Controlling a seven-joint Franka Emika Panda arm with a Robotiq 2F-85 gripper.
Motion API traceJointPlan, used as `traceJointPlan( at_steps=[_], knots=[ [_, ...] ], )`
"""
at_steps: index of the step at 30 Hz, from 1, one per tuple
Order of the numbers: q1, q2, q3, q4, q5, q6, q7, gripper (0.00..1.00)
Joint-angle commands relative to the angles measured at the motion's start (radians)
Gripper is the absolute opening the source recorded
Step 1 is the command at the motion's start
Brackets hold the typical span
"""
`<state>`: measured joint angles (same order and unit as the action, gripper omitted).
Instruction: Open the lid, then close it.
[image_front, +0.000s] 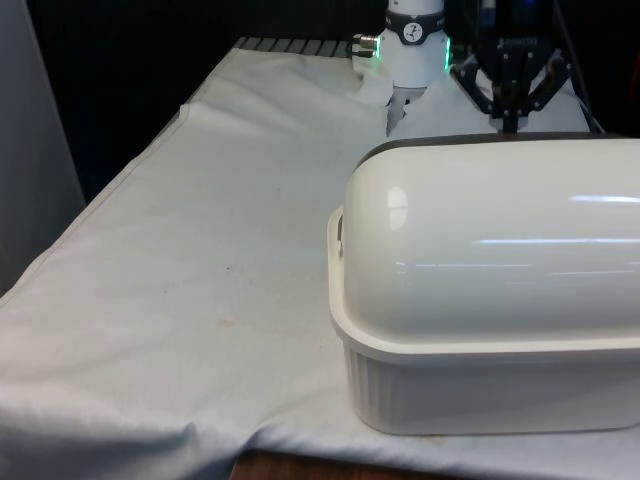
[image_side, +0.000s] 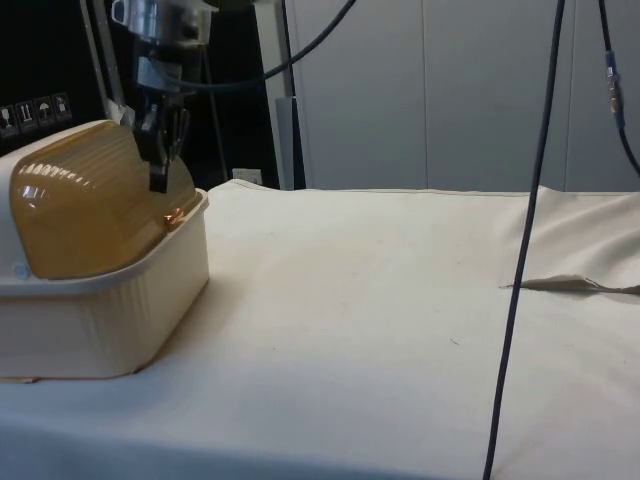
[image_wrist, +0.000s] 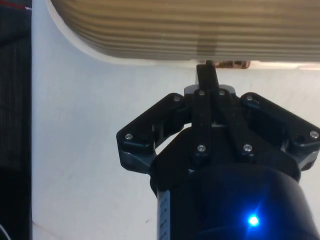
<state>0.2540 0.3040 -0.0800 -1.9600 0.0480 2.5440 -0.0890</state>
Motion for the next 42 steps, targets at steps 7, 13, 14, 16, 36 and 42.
traceJointPlan(
  at_steps=[7, 13, 14, 16, 36, 42],
  knots=[
    [-0.003, -0.01, 0.009, -0.03, 0.011, -0.026, -0.014, 0.0],
    [0.0, -0.031, 0.01, -0.069, 0.004, -0.032, -0.014, 0.0],
    [0.0, -0.038, 0.01, -0.078, 0.003, -0.031, -0.015, 0.0],
    [0.001, -0.058, 0.01, -0.106, 0.0, -0.027, -0.015, 0.0],
    [-0.01, -0.186, -0.005, -0.249, -0.013, -0.022, -0.053, 0.0],
    [-0.01, -0.218, -0.007, -0.28, -0.014, -0.021, -0.059, 0.0]
  ],
)
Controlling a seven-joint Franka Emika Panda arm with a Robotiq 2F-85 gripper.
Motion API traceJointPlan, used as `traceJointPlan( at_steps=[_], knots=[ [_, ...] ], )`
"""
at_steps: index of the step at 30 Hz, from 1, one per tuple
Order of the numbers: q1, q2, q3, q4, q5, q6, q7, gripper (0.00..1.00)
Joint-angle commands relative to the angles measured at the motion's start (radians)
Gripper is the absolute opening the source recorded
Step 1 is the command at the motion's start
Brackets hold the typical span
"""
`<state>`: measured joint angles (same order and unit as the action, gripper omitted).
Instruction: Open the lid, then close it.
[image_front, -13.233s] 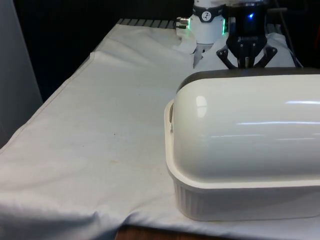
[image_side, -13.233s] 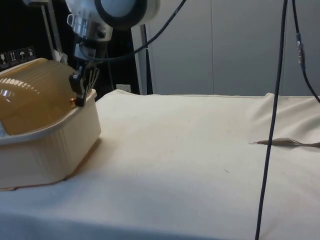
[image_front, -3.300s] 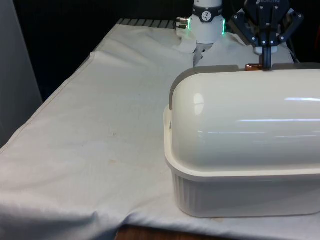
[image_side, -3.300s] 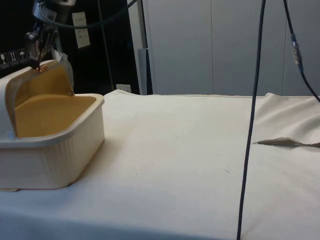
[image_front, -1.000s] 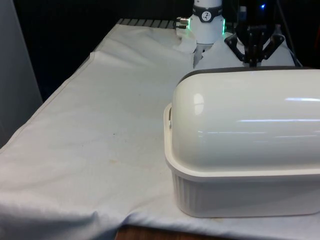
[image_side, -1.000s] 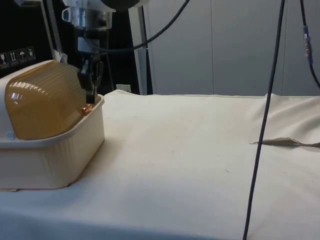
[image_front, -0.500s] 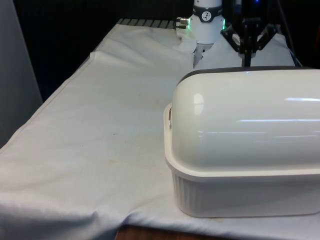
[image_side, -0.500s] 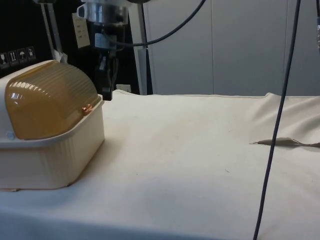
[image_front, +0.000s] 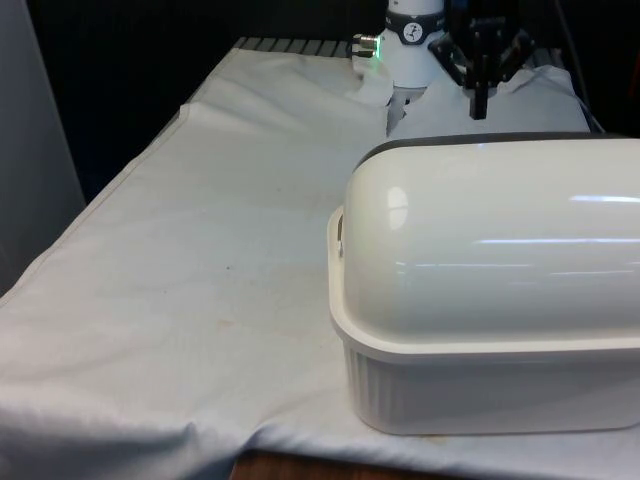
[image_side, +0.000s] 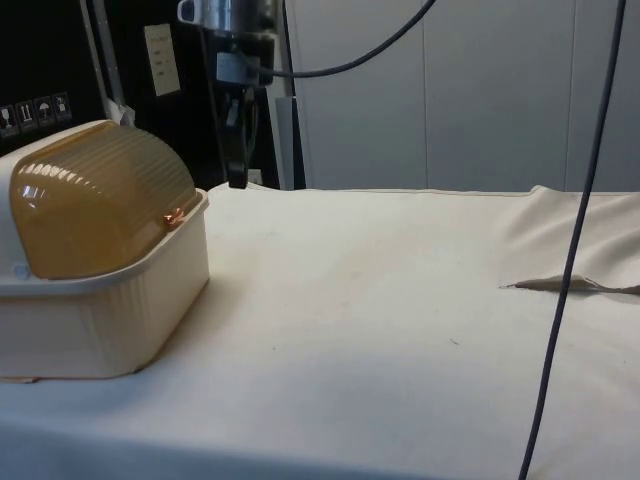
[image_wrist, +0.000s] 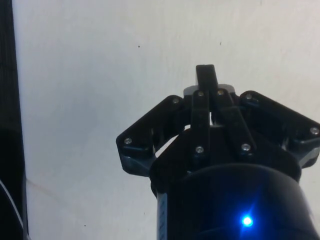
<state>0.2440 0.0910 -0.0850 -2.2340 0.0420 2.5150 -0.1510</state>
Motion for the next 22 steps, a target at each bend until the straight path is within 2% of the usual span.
traceJointPlan(
  at_steps=[1, 4, 5, 9, 10, 12, 13, 16, 17, 19, 22],
  knots=[
    [0.0, -0.008, -0.002, -0.009, -0.008, 0.008, 0.003, 0.01],
    [0.0, -0.012, 0.0, -0.011, 0.0, 0.0, -0.001, 0.15],
    [0.0, -0.017, -0.002, -0.018, -0.008, 0.008, 0.003, 0.15],
    [0.0, -0.021, -0.002, -0.021, -0.009, 0.008, 0.003, 0.35],
    [0.0, -0.021, -0.002, -0.022, -0.009, 0.008, 0.003, 0.44],
    [0.0, -0.015, 0.0, -0.014, 0.0, 0.0, -0.001, 0.56],
    [0.0, -0.022, -0.002, -0.022, -0.009, 0.008, 0.003, 0.56],
    [0.0, -0.023, -0.001, -0.023, -0.009, 0.008, 0.003, 0.7],
    [0.0, -0.023, -0.002, -0.023, -0.009, 0.007, 0.003, 0.79],
    [0.0, -0.021, -0.001, -0.02, -0.007, 0.005, 0.002, 0.89],
    [0.0, -0.019, -0.001, -0.019, -0.005, 0.004, 0.001, 0.98]
  ],
)
